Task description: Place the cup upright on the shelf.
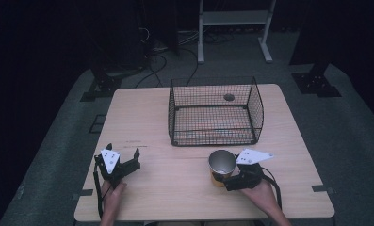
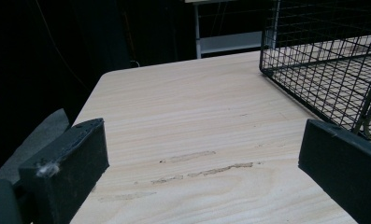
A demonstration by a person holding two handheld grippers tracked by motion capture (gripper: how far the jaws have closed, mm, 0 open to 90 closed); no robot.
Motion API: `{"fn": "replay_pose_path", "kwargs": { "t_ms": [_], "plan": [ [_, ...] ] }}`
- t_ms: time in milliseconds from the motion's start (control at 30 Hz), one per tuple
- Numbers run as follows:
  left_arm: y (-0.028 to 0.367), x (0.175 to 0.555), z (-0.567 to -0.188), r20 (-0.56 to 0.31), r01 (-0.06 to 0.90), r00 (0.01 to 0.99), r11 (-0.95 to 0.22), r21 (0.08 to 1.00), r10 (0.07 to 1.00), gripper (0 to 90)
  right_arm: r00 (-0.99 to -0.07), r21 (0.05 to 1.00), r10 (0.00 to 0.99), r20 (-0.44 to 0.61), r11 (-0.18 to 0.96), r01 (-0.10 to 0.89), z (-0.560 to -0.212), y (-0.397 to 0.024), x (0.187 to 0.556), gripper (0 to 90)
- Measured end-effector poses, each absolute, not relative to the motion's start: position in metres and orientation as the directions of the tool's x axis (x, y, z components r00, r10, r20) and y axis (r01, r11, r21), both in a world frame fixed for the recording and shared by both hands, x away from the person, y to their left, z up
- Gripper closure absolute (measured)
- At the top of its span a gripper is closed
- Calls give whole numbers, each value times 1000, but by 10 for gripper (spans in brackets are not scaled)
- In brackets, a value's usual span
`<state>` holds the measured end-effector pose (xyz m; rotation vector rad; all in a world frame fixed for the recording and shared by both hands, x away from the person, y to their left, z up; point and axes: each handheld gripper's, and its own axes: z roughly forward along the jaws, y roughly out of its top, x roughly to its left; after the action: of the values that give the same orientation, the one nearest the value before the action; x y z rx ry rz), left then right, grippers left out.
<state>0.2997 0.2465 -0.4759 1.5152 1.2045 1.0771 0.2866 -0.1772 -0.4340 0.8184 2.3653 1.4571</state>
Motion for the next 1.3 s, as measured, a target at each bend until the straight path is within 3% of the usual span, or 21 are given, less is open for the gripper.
{"fn": "replay_pose_path", "kwargs": {
  "t_ms": [300, 633, 1067, 1300],
  "plan": [
    [246, 300, -476, 99, 208, 147, -129, 970, 984, 8, -838, 873, 525, 149, 328, 361, -401, -196, 303, 138],
    [246, 300, -476, 98, 207, 147, -128, 970, 984, 8, -859, 879, 489, 153, 330, 345, -361, -212, 323, 138],
    [247, 300, -476, 95, 211, 152, -126, 969, 984, 8, -871, 870, 463, 165, 347, 350, -336, -210, 353, 137],
    [247, 300, -476, 89, 212, 148, -119, 970, 985, 8, -875, 863, 460, 150, 372, 343, -311, -191, 390, 137]
  ]
}}
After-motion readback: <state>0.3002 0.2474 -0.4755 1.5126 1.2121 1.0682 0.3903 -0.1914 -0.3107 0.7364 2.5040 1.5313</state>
